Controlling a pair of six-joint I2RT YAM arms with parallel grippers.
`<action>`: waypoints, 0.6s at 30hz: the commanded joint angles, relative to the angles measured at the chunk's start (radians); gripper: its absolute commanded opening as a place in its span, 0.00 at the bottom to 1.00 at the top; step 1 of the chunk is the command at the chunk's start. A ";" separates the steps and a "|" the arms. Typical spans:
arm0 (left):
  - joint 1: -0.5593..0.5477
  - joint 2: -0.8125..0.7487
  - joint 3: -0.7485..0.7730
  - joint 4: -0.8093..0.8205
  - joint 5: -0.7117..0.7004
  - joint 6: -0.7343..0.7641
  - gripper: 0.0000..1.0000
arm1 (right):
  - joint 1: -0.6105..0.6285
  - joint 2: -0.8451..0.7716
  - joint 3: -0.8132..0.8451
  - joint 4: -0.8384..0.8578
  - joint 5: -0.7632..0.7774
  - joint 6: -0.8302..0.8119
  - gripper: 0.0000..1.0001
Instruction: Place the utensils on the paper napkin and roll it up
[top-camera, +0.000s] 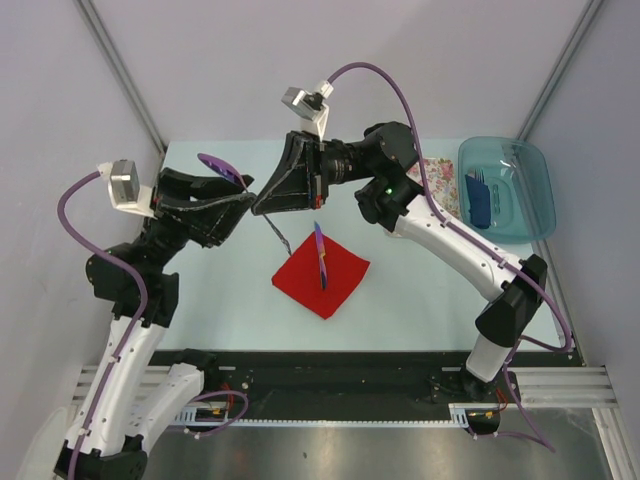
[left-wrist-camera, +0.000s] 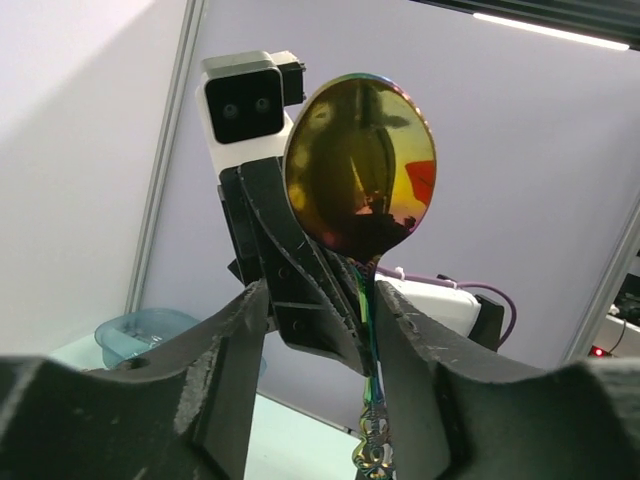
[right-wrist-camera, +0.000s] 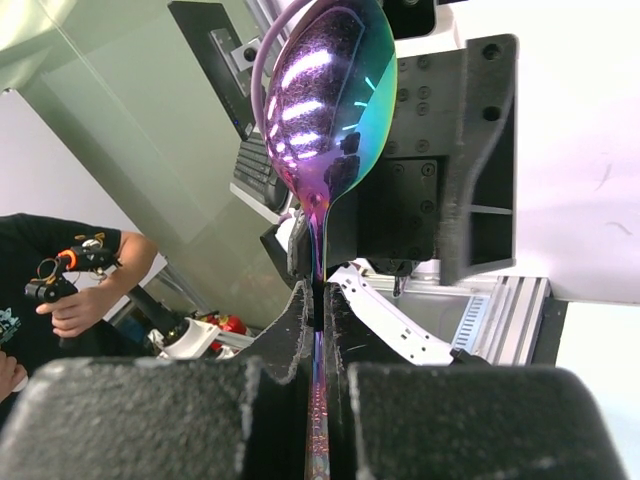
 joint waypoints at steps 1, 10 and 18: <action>-0.010 0.008 0.011 0.037 0.009 -0.022 0.49 | 0.004 -0.004 0.023 0.059 0.005 -0.002 0.00; -0.012 0.016 0.022 0.049 0.006 -0.062 0.21 | 0.004 -0.004 0.006 0.067 0.006 0.010 0.00; -0.012 0.027 0.026 0.034 0.004 -0.078 0.00 | -0.024 -0.016 -0.015 0.065 0.015 0.024 0.18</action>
